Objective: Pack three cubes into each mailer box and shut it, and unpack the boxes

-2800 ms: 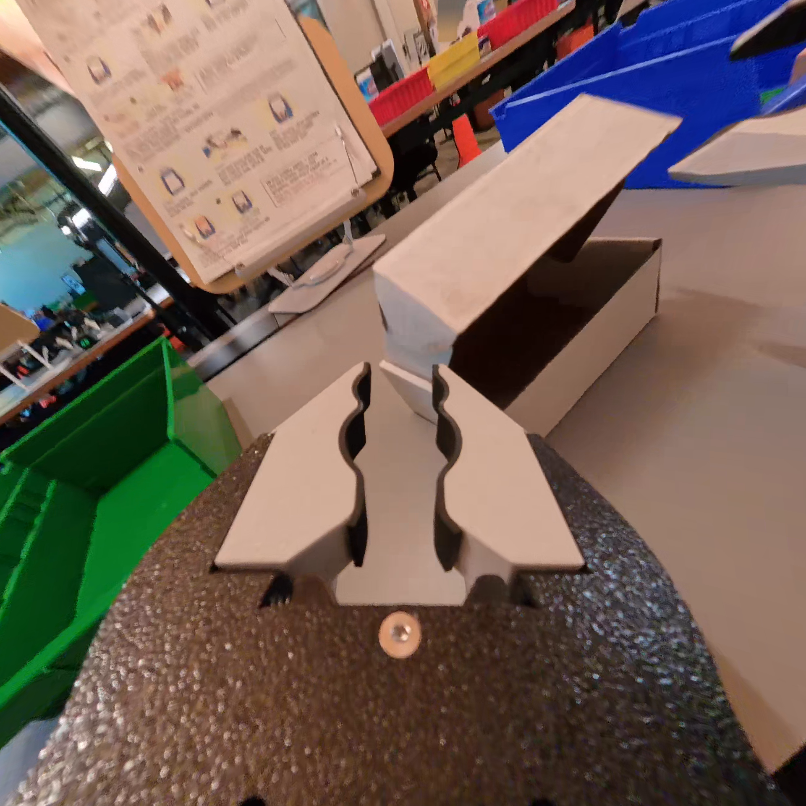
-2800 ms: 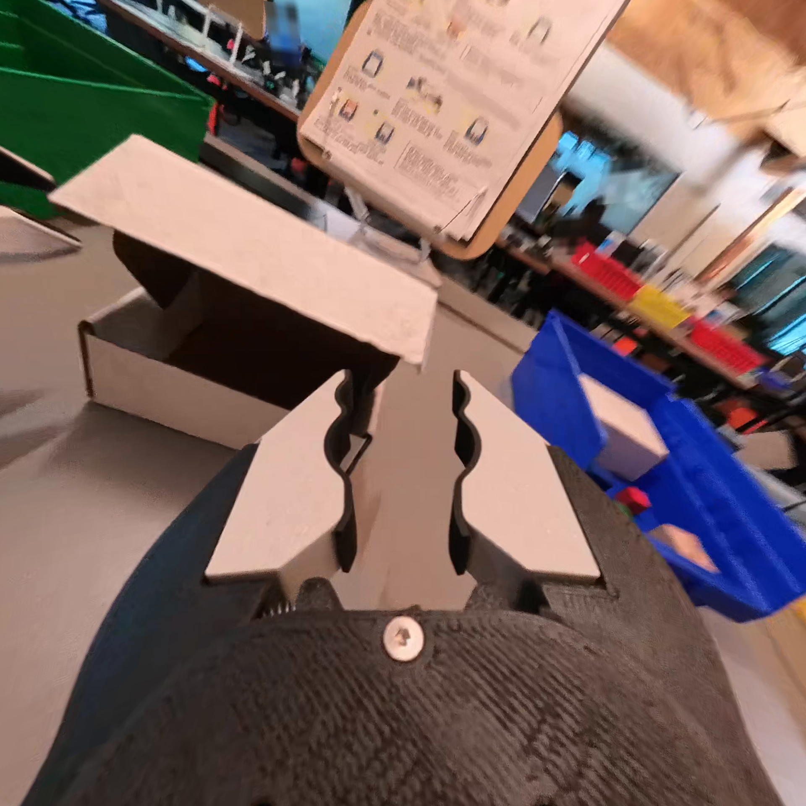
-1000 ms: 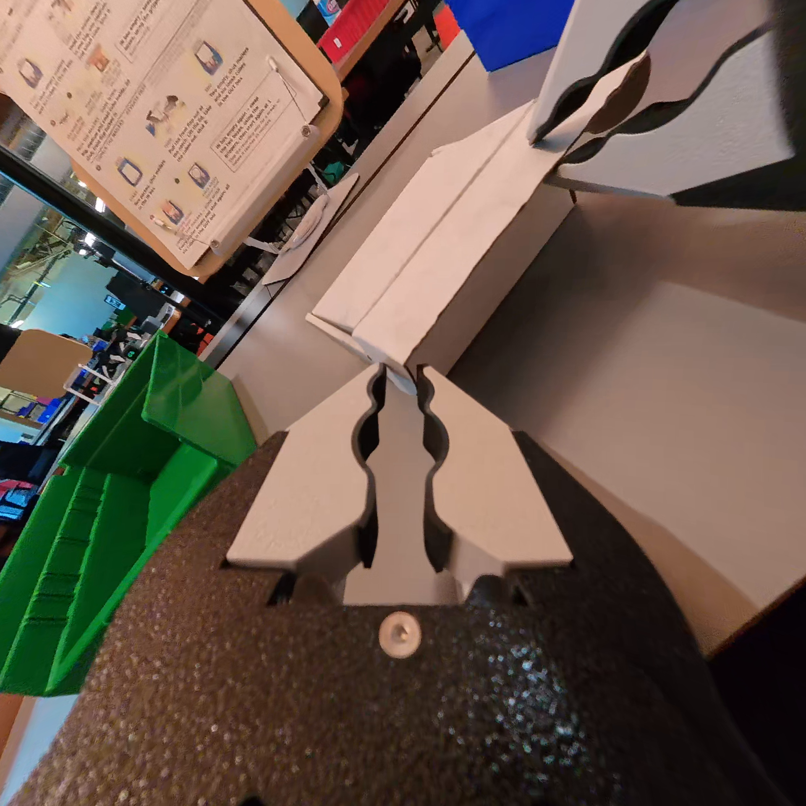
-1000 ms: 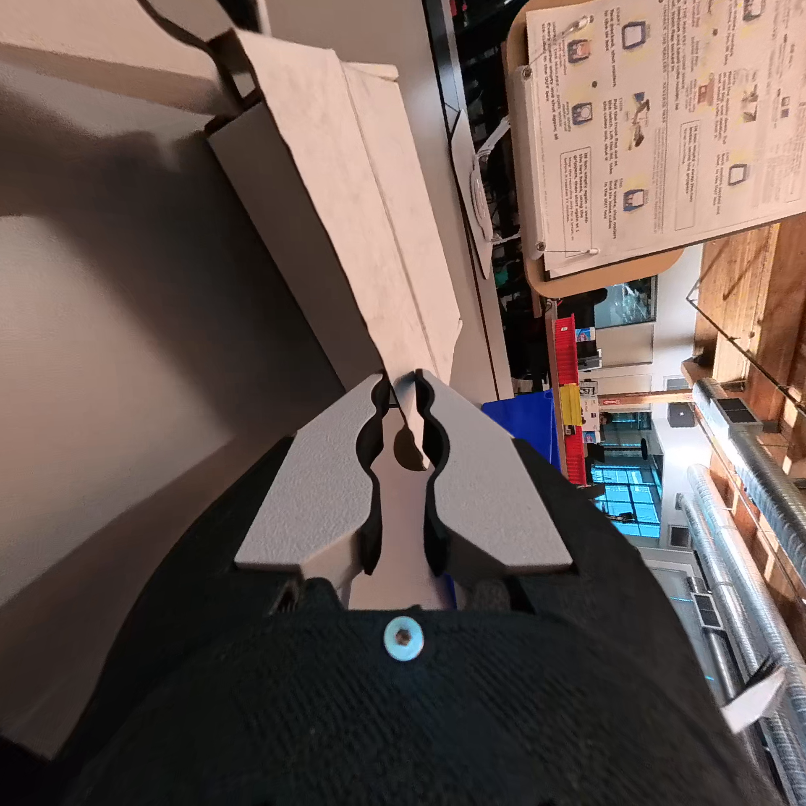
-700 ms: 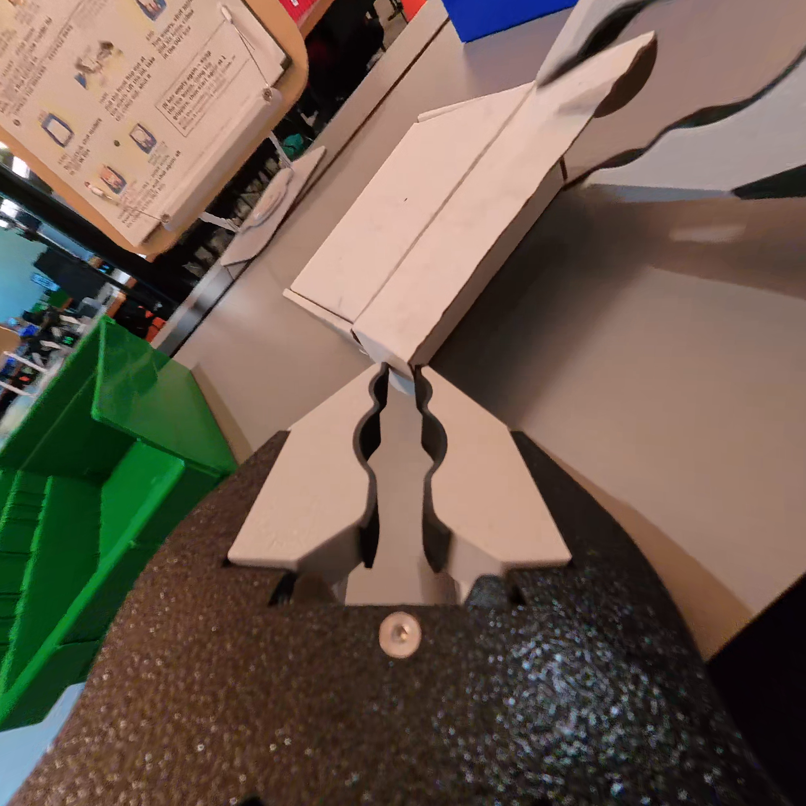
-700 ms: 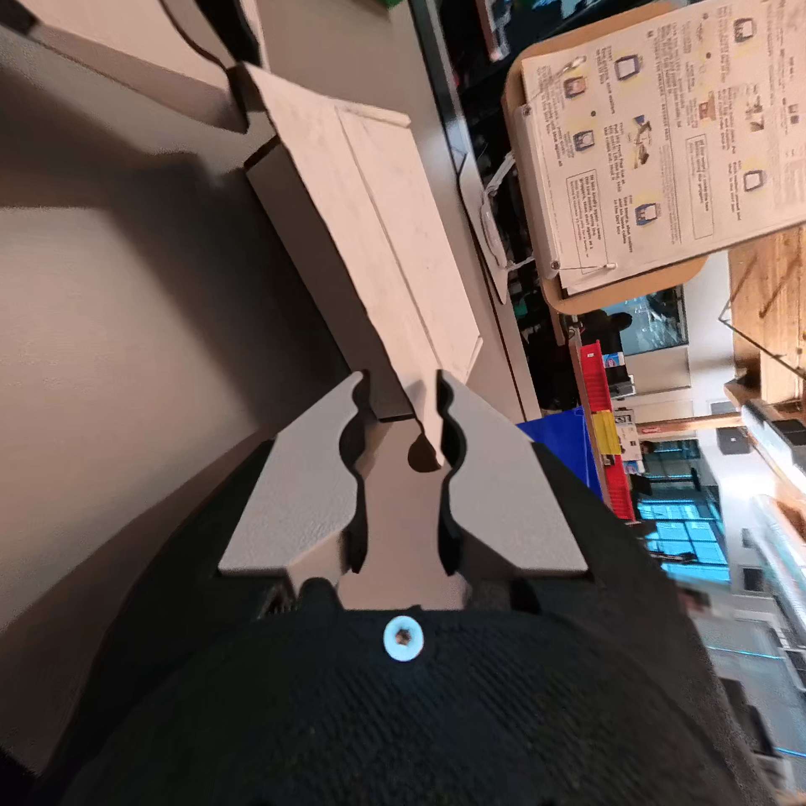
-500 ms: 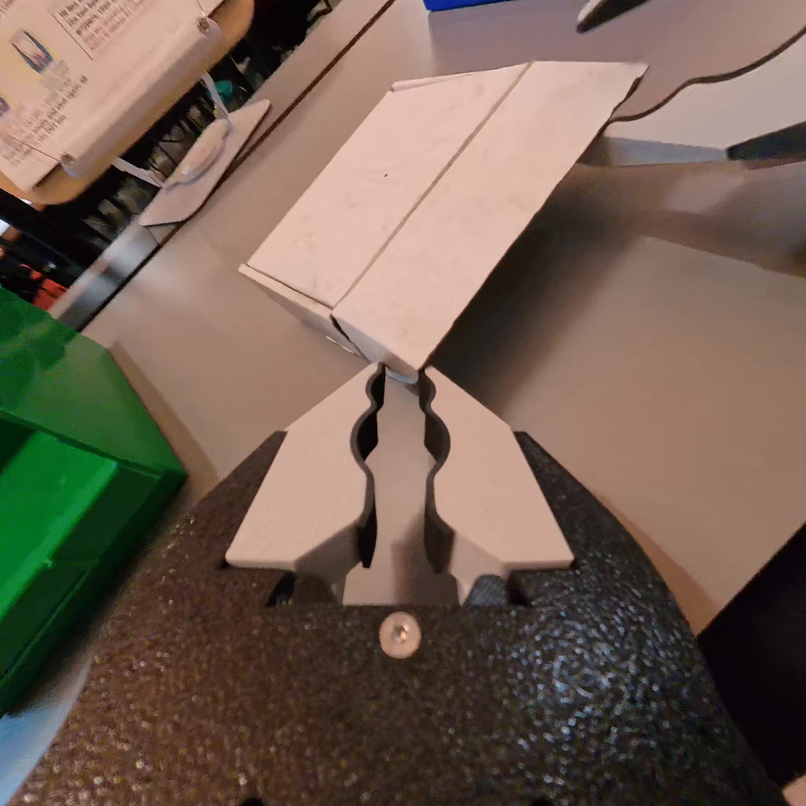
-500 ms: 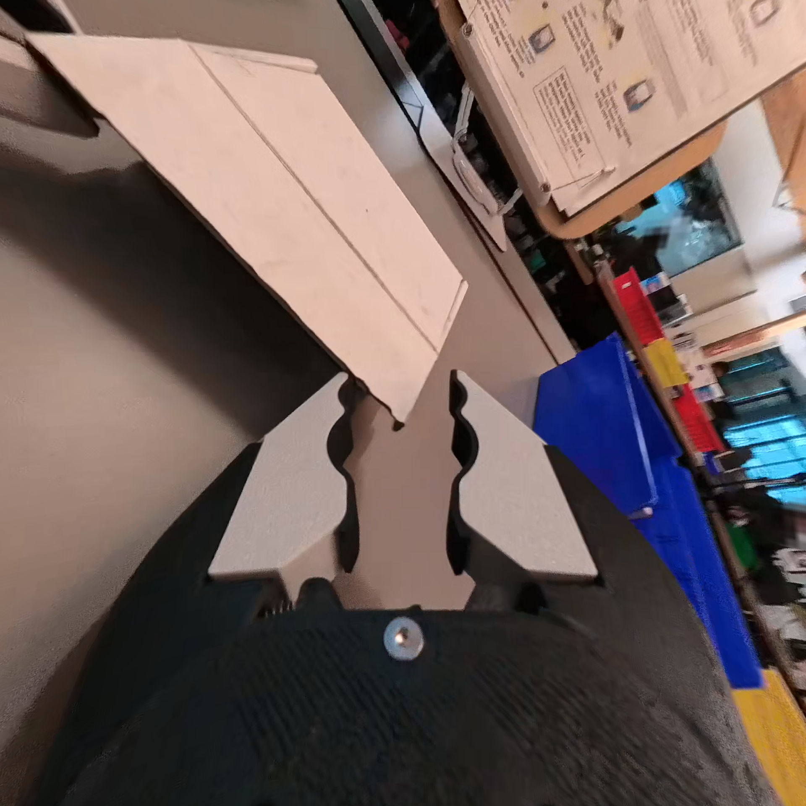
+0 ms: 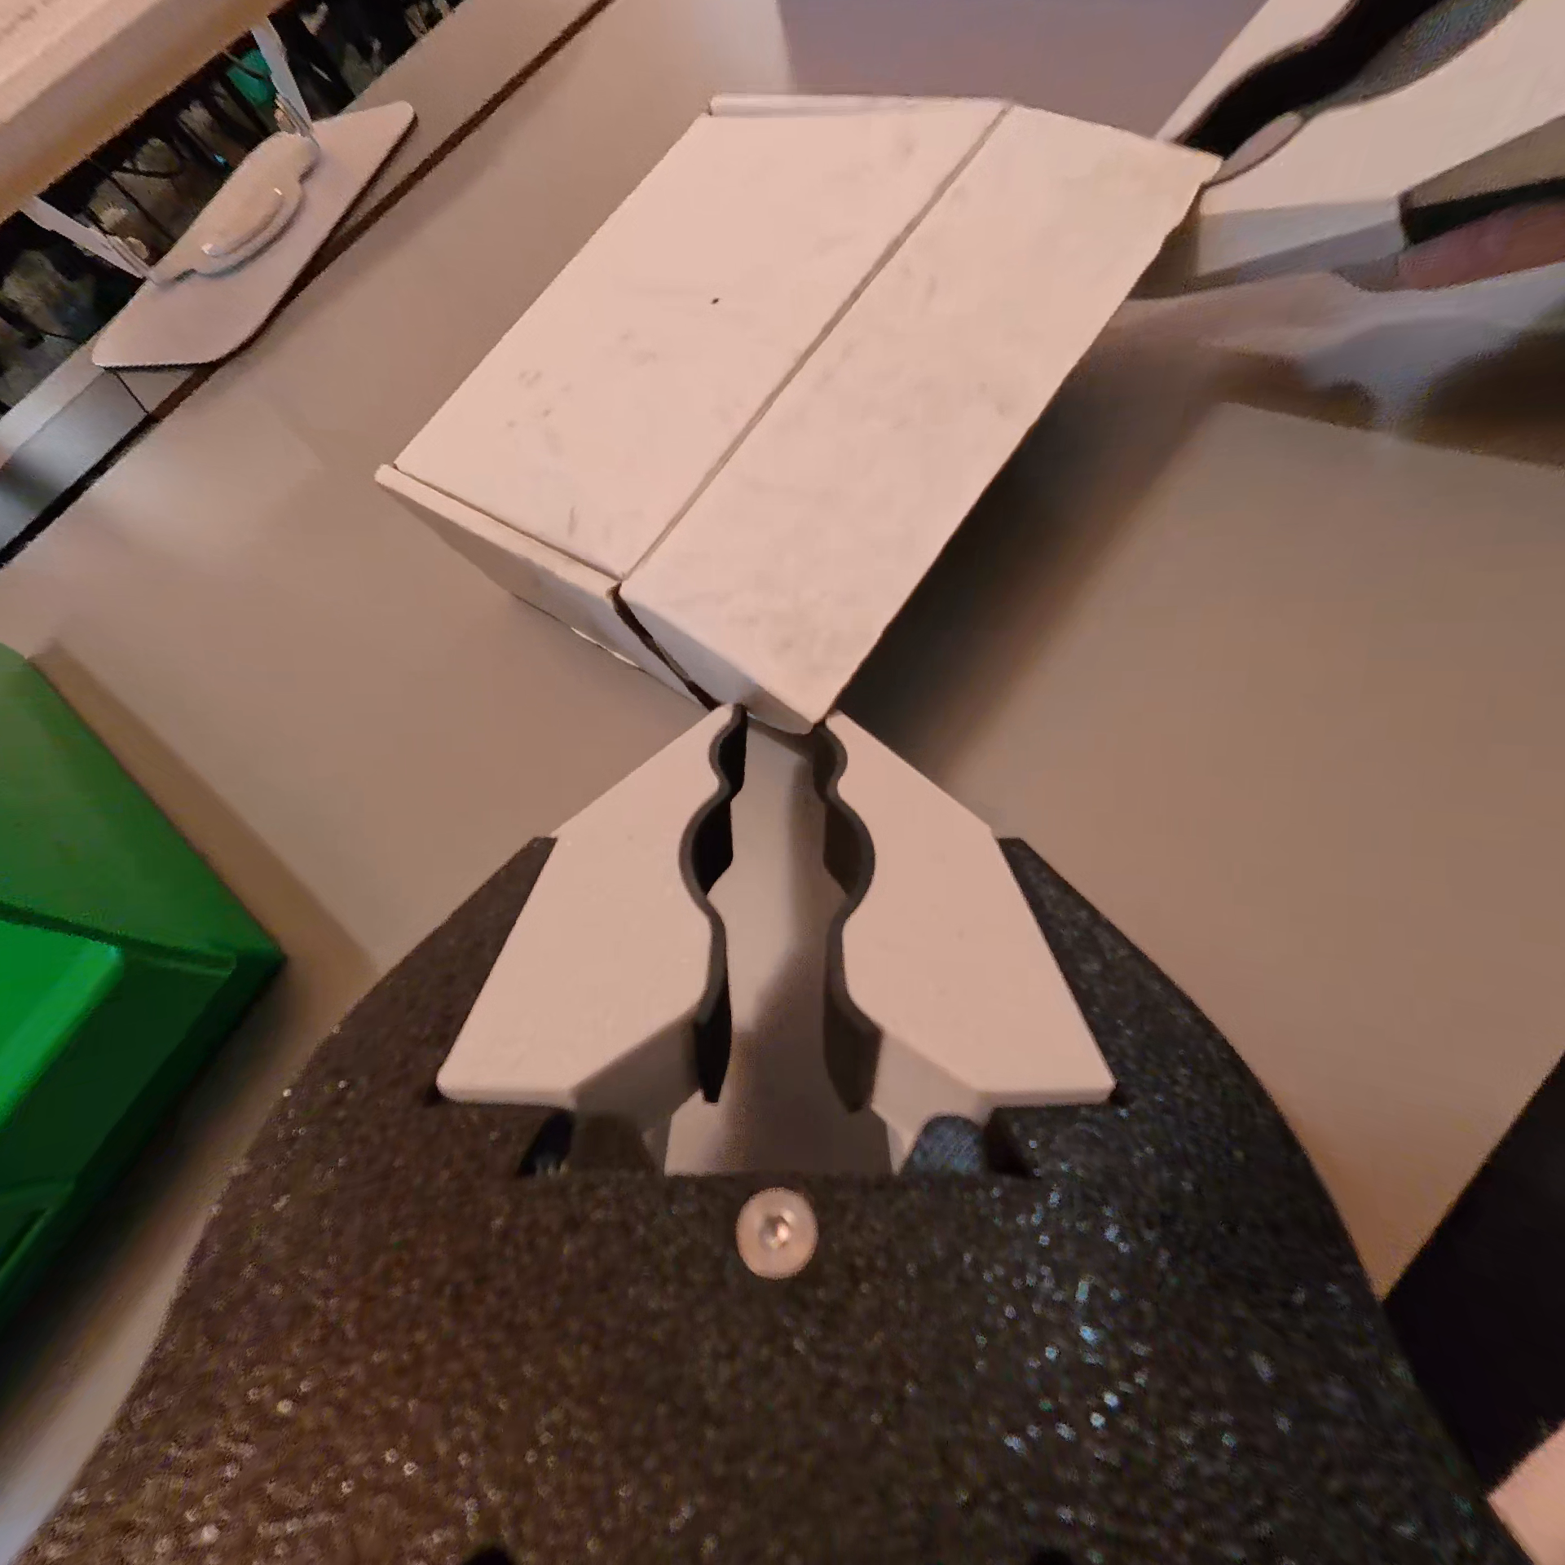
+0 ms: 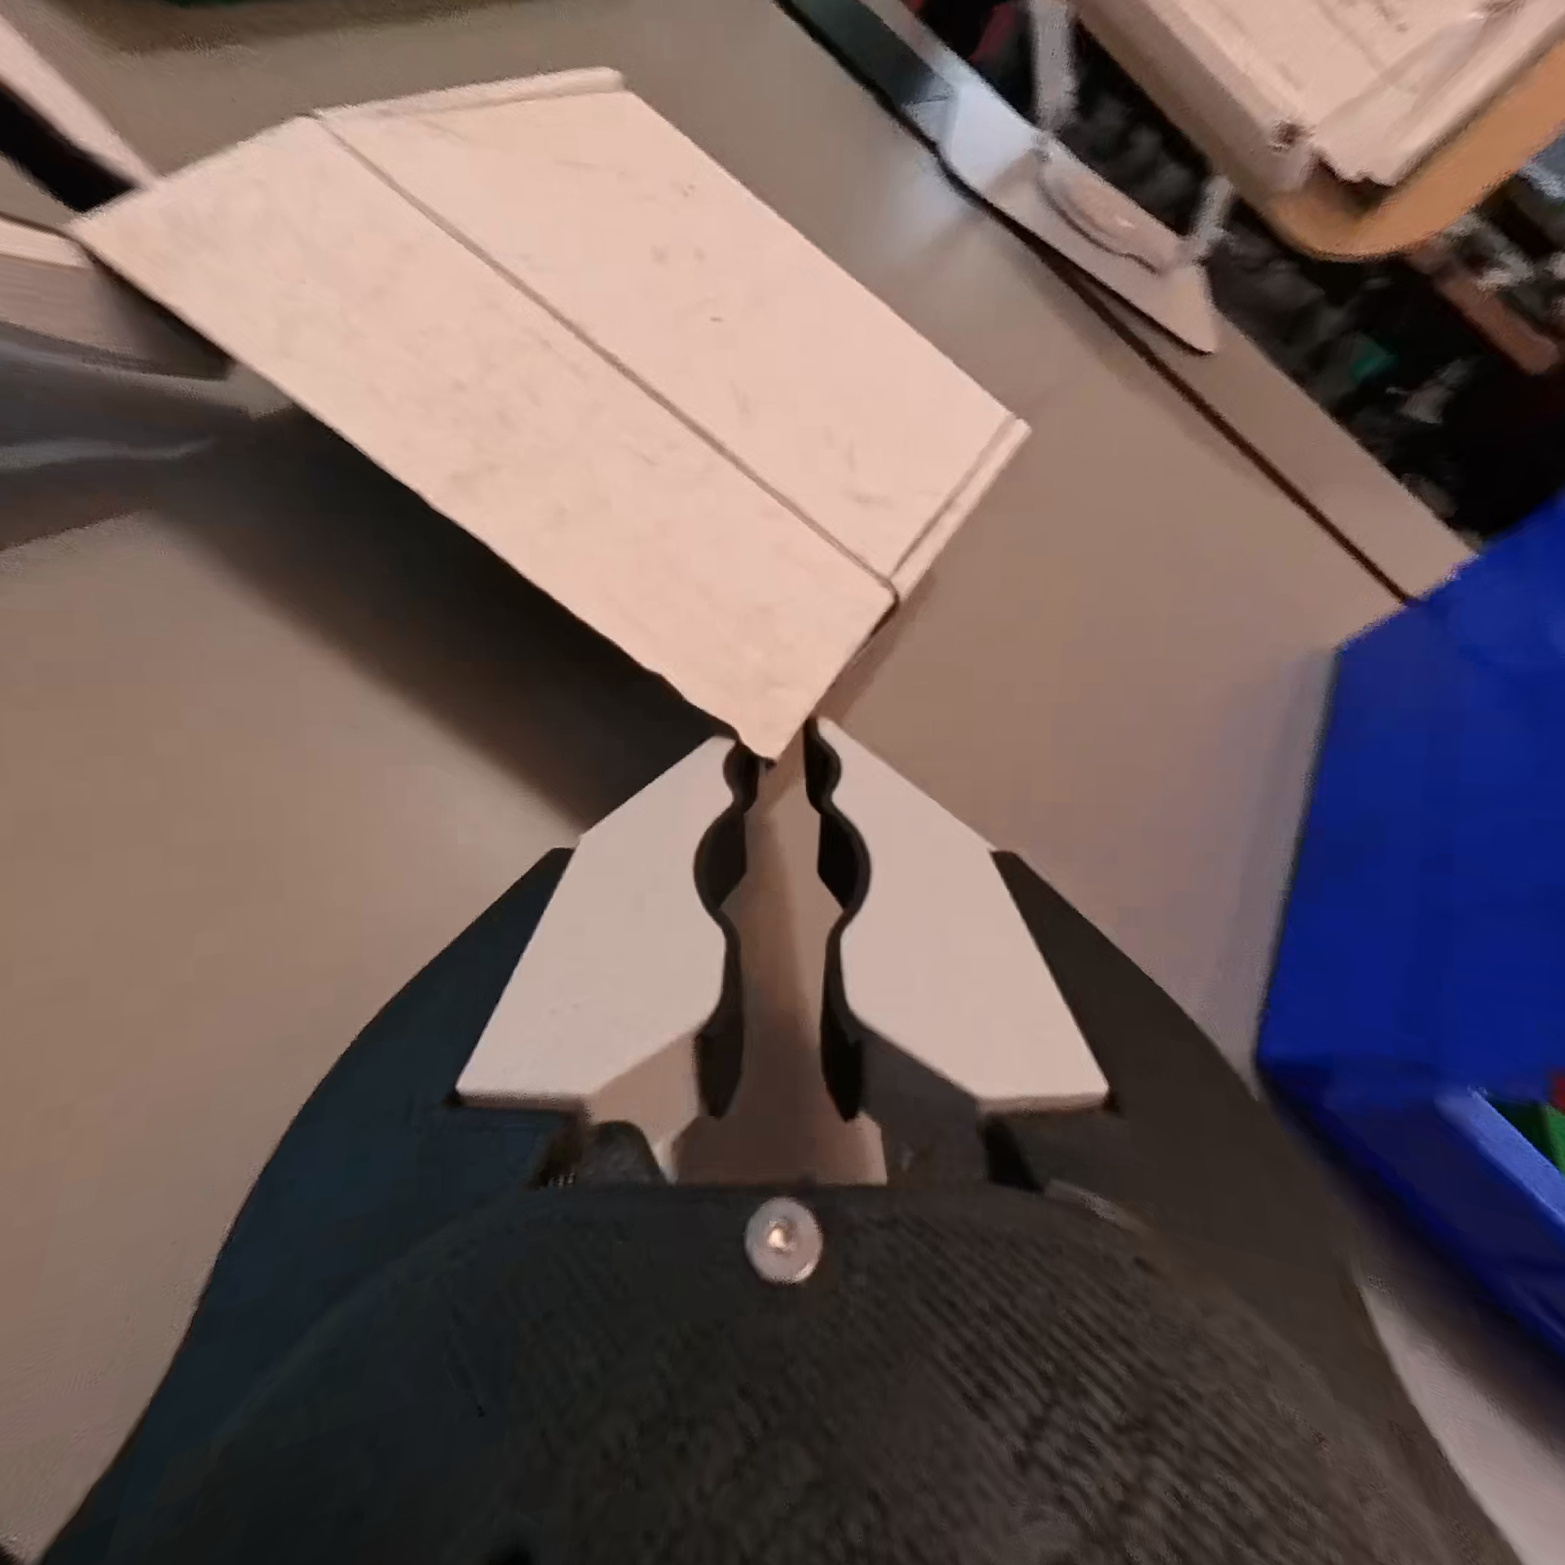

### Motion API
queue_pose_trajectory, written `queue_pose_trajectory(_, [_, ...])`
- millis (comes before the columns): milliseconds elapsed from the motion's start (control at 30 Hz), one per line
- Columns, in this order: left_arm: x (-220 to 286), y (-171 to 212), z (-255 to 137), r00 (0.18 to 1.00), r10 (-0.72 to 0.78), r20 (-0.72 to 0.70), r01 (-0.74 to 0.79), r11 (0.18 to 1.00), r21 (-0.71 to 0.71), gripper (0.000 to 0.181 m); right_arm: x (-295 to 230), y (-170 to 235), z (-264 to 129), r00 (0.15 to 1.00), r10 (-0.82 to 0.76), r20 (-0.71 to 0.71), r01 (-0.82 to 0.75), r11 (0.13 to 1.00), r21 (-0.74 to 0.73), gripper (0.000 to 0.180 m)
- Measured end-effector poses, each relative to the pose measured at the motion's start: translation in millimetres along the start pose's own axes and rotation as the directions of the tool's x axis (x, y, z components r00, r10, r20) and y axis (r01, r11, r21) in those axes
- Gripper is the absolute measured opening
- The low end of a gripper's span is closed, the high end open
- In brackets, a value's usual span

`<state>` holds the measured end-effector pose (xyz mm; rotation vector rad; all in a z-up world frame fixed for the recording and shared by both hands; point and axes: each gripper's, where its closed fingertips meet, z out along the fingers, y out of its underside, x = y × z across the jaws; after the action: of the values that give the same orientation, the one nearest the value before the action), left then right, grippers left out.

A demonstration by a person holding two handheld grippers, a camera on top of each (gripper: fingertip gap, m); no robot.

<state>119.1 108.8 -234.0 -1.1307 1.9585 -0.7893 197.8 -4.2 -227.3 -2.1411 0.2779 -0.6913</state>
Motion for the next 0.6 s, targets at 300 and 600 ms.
queue_pose_trajectory(300, [4, -4, 12, 0.981, 0.008, -0.194, -0.006, 1.0, 0.012, 0.025, 8, 8, 13, 0.982, 0.085, 0.17, -0.079, 0.996, -0.04, 0.006])
queue_pose_trajectory(600, [1, -16, 7, 0.879, -0.258, -0.4, 0.288, 0.957, 0.015, 0.048, 5, 12, -6, 0.936, 0.135, 0.324, -0.114, 0.99, -0.082, 0.051])
